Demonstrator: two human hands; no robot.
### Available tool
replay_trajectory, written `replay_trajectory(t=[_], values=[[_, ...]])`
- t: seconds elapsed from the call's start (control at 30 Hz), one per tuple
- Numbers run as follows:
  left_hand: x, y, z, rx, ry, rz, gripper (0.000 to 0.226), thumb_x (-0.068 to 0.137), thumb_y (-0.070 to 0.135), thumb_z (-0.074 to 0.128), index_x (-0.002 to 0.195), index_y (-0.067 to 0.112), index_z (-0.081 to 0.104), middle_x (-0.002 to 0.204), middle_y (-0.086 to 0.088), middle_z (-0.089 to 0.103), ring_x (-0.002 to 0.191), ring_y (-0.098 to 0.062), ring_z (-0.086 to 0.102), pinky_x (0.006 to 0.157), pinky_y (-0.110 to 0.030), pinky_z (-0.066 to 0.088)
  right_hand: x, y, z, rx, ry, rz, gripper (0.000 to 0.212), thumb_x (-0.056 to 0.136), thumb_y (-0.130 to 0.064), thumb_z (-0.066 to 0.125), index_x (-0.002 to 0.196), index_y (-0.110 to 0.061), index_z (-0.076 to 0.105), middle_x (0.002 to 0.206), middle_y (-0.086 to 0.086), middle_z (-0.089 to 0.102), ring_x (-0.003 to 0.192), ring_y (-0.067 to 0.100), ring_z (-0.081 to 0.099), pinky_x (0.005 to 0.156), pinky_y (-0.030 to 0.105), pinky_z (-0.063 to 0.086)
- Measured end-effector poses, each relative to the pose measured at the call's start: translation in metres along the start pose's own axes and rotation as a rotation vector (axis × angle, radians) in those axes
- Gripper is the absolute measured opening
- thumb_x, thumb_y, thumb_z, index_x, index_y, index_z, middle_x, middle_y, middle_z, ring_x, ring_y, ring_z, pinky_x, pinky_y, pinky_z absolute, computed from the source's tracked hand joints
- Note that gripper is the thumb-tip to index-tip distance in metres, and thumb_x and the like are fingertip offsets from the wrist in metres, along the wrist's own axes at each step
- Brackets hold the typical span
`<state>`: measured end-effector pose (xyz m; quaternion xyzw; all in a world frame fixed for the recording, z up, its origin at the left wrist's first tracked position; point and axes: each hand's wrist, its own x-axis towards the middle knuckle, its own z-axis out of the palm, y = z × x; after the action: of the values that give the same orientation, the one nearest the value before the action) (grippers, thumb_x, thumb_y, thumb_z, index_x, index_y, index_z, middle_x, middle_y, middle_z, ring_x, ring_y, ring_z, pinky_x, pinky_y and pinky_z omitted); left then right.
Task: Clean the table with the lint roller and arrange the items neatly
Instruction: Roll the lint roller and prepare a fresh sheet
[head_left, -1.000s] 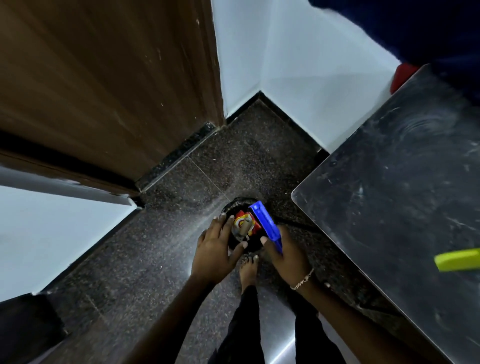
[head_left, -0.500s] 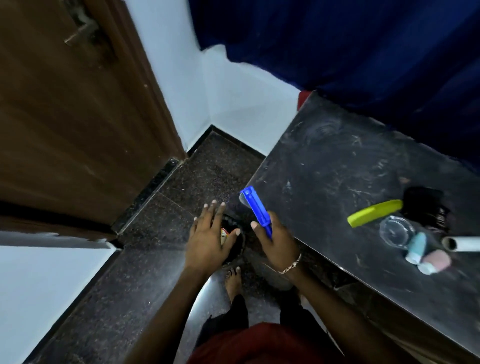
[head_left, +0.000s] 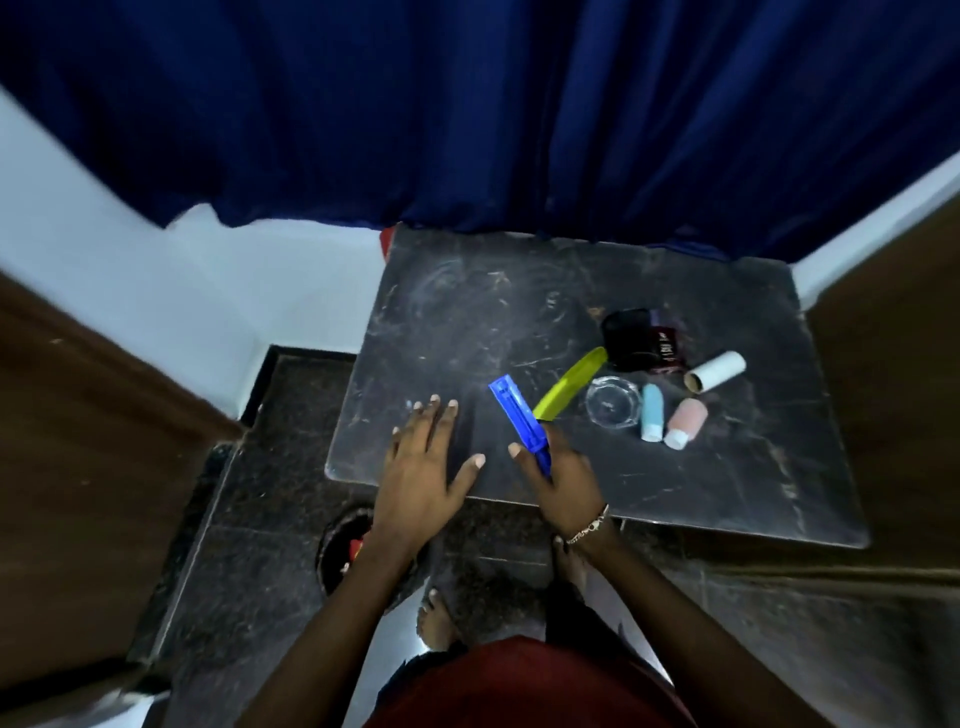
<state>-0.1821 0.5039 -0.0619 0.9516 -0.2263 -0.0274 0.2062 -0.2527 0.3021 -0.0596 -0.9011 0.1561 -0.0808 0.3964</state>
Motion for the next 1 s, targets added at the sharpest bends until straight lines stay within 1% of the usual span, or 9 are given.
replay_trajectory(t=[0.13, 0.2, 0.37, 0.5, 0.6, 0.7, 0.83, 0.9, 1.0], values=[[0.045, 0.066, 0.024, -0.013, -0.035, 0.109, 0.077, 0.098, 0.068, 0.037, 0.16, 0.023, 0.032, 0.168, -0.003, 0.03, 0.156, -0.025, 0.03, 0.122, -0.049, 0.036, 0.016, 0.045, -0.053, 0.01, 0.119, 0.041, 0.036, 0.092, -0.057, 0.053, 0.116, -0.03, 0.052, 0.065, -0.018, 0.055, 0.071, 0.014, 0.065, 0.063, 0.024, 0.041], [0.066, 0.101, 0.041, -0.01, -0.059, 0.164, 0.077, 0.098, 0.066, 0.039, 0.16, 0.022, 0.033, 0.168, -0.003, 0.03, 0.155, -0.025, 0.031, 0.121, -0.05, 0.037, 0.021, 0.074, -0.081, -0.014, 0.179, 0.09, 0.034, 0.092, -0.053, 0.056, 0.116, -0.028, 0.053, 0.066, -0.016, 0.054, 0.07, 0.019, 0.065, 0.061, 0.025, 0.04], [0.111, 0.177, 0.077, -0.005, -0.13, 0.273, 0.076, 0.097, 0.066, 0.04, 0.16, 0.025, 0.03, 0.168, -0.003, 0.03, 0.153, -0.026, 0.034, 0.12, -0.05, 0.036, 0.034, 0.138, -0.144, -0.07, 0.247, 0.213, 0.044, 0.093, -0.049, 0.057, 0.128, -0.023, 0.048, 0.076, 0.003, 0.068, 0.076, 0.036, 0.068, 0.06, 0.033, 0.045], [0.138, 0.232, 0.104, 0.014, -0.161, 0.346, 0.076, 0.097, 0.063, 0.043, 0.159, 0.02, 0.036, 0.168, -0.005, 0.03, 0.154, -0.026, 0.033, 0.12, -0.045, 0.038, 0.038, 0.177, -0.188, -0.067, 0.298, 0.261, 0.033, 0.094, -0.042, 0.061, 0.113, -0.017, 0.052, 0.076, 0.007, 0.067, 0.074, 0.039, 0.066, 0.059, 0.037, 0.046], [0.157, 0.27, 0.124, 0.029, -0.183, 0.361, 0.072, 0.096, 0.06, 0.049, 0.155, 0.018, 0.042, 0.163, -0.008, 0.038, 0.152, -0.028, 0.036, 0.116, -0.045, 0.041, 0.045, 0.202, -0.216, -0.076, 0.314, 0.323, 0.033, 0.093, -0.044, 0.062, 0.108, -0.016, 0.051, 0.074, 0.005, 0.065, 0.073, 0.037, 0.066, 0.058, 0.038, 0.047], [0.174, 0.289, 0.141, 0.017, -0.176, 0.369, 0.066, 0.095, 0.051, 0.058, 0.149, 0.015, 0.05, 0.155, -0.009, 0.048, 0.145, -0.029, 0.046, 0.113, -0.043, 0.045, 0.048, 0.218, -0.231, -0.076, 0.321, 0.361, 0.031, 0.092, -0.046, 0.062, 0.1, -0.019, 0.049, 0.066, -0.006, 0.055, 0.071, 0.036, 0.066, 0.055, 0.03, 0.035], [0.198, 0.317, 0.162, 0.11, -0.216, 0.369, 0.062, 0.093, 0.054, 0.055, 0.142, 0.017, 0.053, 0.137, -0.005, 0.059, 0.128, -0.027, 0.056, 0.097, -0.042, 0.05, 0.048, 0.244, -0.249, -0.095, 0.338, 0.412, 0.034, 0.092, -0.049, 0.06, 0.108, -0.021, 0.05, 0.069, -0.005, 0.058, 0.073, 0.035, 0.067, 0.058, 0.026, 0.034], [0.212, 0.331, 0.171, 0.182, -0.264, 0.355, 0.058, 0.093, 0.055, 0.054, 0.138, 0.018, 0.053, 0.131, -0.004, 0.061, 0.123, -0.028, 0.056, 0.095, -0.043, 0.048, 0.047, 0.253, -0.257, -0.097, 0.349, 0.412, 0.035, 0.092, -0.052, 0.057, 0.111, -0.024, 0.049, 0.065, -0.009, 0.053, 0.067, 0.03, 0.066, 0.057, 0.026, 0.036], [0.232, 0.35, 0.187, 0.259, -0.33, 0.343, 0.05, 0.094, 0.051, 0.056, 0.13, 0.017, 0.056, 0.128, -0.007, 0.063, 0.124, -0.03, 0.052, 0.097, -0.044, 0.044, 0.044, 0.268, -0.264, -0.08, 0.357, 0.414, 0.04, 0.09, -0.062, 0.049, 0.112, -0.03, 0.047, 0.062, -0.008, 0.054, 0.055, 0.014, 0.058, 0.052, 0.025, 0.037]])
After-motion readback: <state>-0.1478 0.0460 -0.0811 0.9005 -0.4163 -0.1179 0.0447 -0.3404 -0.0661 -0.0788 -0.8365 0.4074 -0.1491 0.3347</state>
